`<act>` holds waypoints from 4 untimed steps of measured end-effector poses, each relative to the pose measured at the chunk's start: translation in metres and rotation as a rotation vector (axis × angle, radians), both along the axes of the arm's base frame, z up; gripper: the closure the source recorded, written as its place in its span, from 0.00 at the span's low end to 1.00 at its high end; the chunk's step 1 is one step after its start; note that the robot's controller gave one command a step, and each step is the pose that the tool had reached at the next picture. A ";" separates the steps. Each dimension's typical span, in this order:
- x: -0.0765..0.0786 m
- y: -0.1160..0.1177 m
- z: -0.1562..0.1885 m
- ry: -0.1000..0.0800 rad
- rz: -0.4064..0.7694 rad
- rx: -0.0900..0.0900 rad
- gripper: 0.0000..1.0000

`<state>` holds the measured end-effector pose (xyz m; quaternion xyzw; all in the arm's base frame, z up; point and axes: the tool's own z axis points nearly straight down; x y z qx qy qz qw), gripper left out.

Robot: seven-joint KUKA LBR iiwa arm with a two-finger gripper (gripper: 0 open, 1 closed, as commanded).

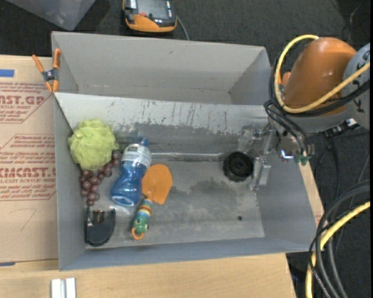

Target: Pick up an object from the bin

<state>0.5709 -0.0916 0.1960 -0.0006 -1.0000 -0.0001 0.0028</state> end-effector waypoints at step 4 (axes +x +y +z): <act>0.006 -0.021 -0.097 -0.014 -0.409 0.000 0.00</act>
Offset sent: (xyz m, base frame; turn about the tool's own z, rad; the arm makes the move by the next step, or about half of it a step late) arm 0.0108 -0.0489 -0.1260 0.1967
